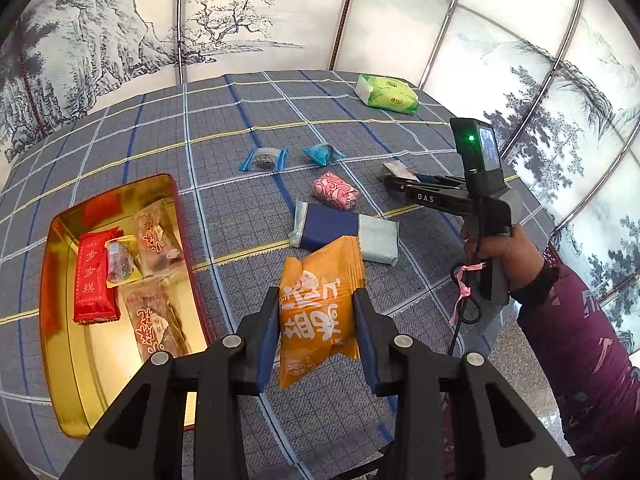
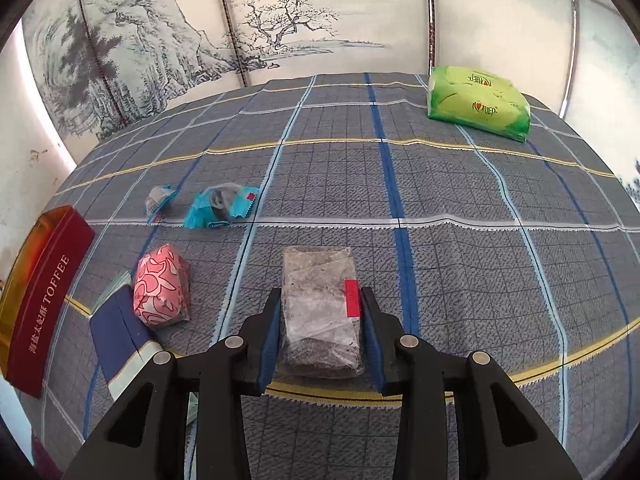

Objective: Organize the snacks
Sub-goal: 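Grasp the clear-wrapped grey cake with the right gripper while the left gripper carries the orange packet, then lower the orange packet into the gold tin and open the left gripper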

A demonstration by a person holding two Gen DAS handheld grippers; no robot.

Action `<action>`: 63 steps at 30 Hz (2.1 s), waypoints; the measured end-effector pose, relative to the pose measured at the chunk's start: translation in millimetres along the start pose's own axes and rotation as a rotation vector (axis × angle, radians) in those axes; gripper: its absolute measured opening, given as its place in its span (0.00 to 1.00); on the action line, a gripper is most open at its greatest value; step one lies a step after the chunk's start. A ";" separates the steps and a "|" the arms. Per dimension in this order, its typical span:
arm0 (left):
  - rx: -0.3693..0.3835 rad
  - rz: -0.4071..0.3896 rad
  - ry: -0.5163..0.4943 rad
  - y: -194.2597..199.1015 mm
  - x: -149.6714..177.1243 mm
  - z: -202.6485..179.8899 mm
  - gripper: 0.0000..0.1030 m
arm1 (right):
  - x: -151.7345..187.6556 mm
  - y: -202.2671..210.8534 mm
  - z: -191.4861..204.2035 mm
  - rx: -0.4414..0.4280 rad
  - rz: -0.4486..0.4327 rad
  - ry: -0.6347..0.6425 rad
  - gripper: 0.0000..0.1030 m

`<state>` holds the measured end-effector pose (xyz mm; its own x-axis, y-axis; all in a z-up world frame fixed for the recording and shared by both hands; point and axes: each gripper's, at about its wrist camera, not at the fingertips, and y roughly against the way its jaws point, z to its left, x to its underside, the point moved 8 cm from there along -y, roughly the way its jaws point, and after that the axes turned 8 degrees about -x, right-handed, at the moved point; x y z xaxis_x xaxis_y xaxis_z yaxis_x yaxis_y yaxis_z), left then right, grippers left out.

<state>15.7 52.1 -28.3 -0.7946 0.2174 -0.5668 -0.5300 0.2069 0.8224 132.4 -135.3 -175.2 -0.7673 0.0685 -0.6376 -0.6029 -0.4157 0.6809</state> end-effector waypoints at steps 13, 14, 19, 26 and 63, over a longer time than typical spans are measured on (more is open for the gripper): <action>-0.022 -0.048 0.010 17.4 4.6 9.2 0.30 | 1.3 -5.5 10.4 0.051 0.023 0.062 0.45; -0.022 -0.050 0.011 18.5 4.6 9.9 0.30 | 1.3 -5.7 10.5 0.057 0.024 0.063 0.45; -0.016 -0.045 0.022 18.9 6.9 14.0 0.30 | 2.0 -3.0 6.1 0.076 0.014 0.049 0.37; 0.024 0.009 -0.031 4.9 17.2 6.6 0.30 | 0.9 -1.9 1.4 0.055 0.005 0.026 0.37; -0.104 -0.090 -0.029 10.2 15.2 3.7 0.23 | -0.3 -0.9 -1.4 0.019 -0.006 -0.005 0.37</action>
<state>-0.7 61.1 -28.7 -0.7345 0.2302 -0.6384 -0.6278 0.1268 0.7680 133.5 -136.2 -176.1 -0.7645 0.0760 -0.6401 -0.6118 -0.3982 0.6835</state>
